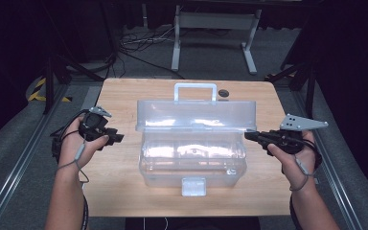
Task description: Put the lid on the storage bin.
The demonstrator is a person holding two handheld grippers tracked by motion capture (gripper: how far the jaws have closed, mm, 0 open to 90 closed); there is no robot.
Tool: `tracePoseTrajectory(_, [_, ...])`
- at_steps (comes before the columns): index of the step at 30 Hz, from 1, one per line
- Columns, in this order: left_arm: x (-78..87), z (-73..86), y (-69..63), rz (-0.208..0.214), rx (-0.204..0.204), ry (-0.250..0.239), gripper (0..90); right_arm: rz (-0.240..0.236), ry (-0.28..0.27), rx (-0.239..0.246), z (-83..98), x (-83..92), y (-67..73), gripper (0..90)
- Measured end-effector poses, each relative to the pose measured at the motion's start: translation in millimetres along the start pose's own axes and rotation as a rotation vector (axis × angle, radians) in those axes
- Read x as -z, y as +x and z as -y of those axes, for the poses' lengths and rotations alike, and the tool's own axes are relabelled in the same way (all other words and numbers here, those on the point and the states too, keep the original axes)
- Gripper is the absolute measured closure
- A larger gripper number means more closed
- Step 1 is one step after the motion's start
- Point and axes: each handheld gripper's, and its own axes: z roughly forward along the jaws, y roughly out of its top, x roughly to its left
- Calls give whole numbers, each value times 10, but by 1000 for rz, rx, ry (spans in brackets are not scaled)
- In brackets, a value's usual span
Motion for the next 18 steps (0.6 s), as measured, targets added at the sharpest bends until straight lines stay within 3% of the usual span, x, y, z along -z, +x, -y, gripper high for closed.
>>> tracePoseTrajectory(6, [-38,28,48,-31,-1,6,552,-5,11,-2,14,9,11,900])
tracePoseTrajectory(18, [-99,93,105,-31,12,24,494,-24,94,5,22,36,45,900])
